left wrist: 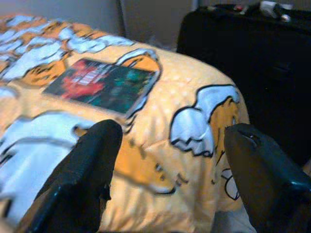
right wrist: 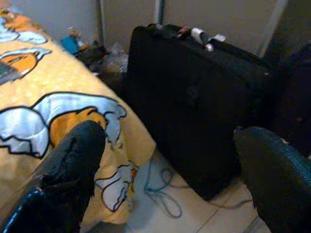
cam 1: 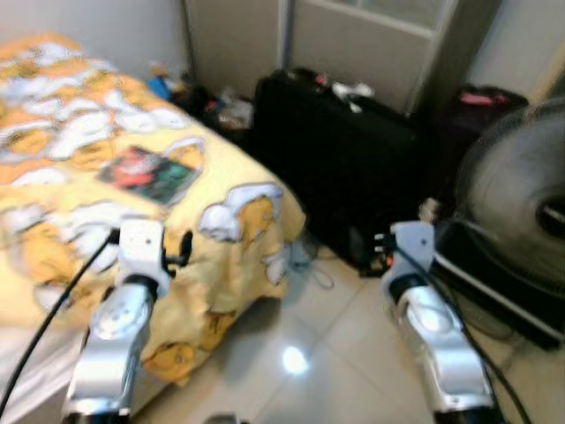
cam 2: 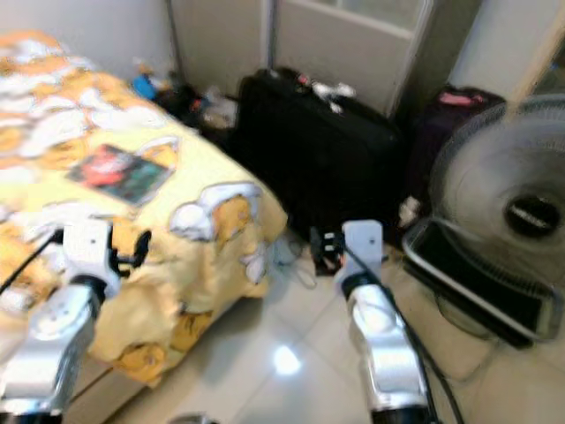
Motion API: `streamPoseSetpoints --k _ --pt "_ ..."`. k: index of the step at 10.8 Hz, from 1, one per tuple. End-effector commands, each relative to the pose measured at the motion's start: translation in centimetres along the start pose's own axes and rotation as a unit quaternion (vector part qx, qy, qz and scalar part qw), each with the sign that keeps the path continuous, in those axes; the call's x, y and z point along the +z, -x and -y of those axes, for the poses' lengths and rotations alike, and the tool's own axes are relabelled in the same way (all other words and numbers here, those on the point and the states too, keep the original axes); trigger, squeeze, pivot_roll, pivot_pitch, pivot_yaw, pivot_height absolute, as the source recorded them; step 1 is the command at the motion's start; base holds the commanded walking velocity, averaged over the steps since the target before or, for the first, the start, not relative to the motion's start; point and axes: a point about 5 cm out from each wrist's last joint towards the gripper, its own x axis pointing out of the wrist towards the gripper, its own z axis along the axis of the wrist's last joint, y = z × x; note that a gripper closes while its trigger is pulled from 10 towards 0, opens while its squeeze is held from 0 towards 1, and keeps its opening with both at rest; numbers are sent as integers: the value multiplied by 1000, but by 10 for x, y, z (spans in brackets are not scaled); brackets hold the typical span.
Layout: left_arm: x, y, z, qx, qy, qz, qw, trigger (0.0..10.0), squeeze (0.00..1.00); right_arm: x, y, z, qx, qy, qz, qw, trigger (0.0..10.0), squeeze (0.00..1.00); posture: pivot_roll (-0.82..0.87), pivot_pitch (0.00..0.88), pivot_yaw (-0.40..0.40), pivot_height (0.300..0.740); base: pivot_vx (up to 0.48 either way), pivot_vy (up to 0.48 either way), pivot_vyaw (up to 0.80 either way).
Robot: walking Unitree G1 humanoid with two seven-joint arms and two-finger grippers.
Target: Clean up the room
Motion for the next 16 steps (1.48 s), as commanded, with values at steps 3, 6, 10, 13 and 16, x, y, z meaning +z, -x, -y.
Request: streamPoseSetpoints --k 3,6,10,13,16 --pt "3 2 -5 11 -7 3 1000 10000 0 3 -3 -1 1 -6 6 1000 10000 0 99 0 -22 740 0 312 800" --pt "5 1 -7 17 -8 7 1000 10000 0 3 -5 -1 -6 -7 7 1000 10000 0 102 0 -23 740 0 315 0" --pt "20 -4 -8 14 -10 28 999 10000 0 9 -6 -6 15 8 28 999 10000 0 100 0 -17 740 0 315 338" --pt "29 -4 -10 18 -11 43 999 10000 0 10 -8 -6 16 9 33 999 10000 0 107 0 -23 740 0 315 800" --pt "29 -4 -13 20 -14 42 999 10000 0 10 -9 -8 18 10 34 999 10000 0 106 0 -21 740 0 319 800"
